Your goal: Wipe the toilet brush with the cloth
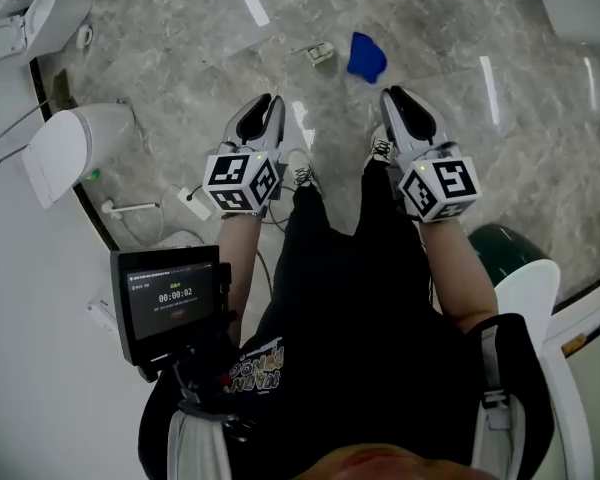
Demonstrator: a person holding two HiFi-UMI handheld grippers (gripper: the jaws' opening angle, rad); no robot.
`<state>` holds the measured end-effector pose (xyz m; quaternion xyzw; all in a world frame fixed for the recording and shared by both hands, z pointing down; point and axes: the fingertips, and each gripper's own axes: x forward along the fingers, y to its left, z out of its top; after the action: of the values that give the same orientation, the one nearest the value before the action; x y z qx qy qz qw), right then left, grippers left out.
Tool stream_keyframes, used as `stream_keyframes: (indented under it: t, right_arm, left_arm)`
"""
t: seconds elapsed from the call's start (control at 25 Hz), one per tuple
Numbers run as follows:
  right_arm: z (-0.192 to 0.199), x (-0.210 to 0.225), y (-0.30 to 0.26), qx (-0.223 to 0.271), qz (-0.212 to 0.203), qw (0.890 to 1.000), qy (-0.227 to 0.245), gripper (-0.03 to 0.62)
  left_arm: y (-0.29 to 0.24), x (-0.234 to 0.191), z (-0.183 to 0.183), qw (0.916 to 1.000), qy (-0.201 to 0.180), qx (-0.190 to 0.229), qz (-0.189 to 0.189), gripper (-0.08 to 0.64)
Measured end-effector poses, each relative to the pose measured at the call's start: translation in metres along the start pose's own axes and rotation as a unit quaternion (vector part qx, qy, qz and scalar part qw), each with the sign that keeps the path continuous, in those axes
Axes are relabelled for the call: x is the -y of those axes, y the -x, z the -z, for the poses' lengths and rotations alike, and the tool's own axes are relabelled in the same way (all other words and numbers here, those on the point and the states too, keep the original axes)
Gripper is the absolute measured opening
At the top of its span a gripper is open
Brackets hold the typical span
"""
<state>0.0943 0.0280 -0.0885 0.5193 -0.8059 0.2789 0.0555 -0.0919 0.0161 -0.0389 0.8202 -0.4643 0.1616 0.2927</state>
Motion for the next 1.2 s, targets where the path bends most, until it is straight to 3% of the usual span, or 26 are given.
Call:
stream_keyframes:
  t: [0.12,0.32,0.44,0.64,0.88,1.04,1.2]
  right_arm:
    - [-0.001,0.010,-0.012,-0.017,-0.017,1.000,0.001,0.061]
    - [0.057,0.099,-0.049,-0.062,-0.067,0.996,-0.007,0.093]
    - [0.076,0.115,-0.061,-0.080,-0.081,0.994,-0.001,0.126]
    - [0.113,0.122,-0.076,-0.095,-0.070,0.993,0.018,0.158]
    - [0.220,0.161,-0.135,-0.107,-0.048,0.993,0.014,0.178]
    - [0.285,0.187,-0.168,-0.128,-0.023,0.991,0.037,0.204]
    - [0.378,0.230,-0.222,-0.156,-0.006,0.986,0.052,0.205]
  left_arm:
    - [-0.004,0.001,0.000,0.9998,0.017,0.003,-0.011,0.071]
    - [-0.076,0.016,0.043,0.9974,0.047,-0.006,-0.054,0.071]
    - [-0.084,0.018,0.046,0.9963,0.062,0.006,-0.059,0.071]
    - [-0.089,0.003,0.061,0.9979,0.021,0.005,-0.060,0.071]
    - [-0.148,-0.059,0.131,0.9982,0.014,-0.003,-0.058,0.081]
    - [-0.163,-0.088,0.163,0.9989,0.011,0.011,-0.044,0.121]
    - [-0.206,-0.128,0.220,0.9994,-0.004,0.015,-0.030,0.132]
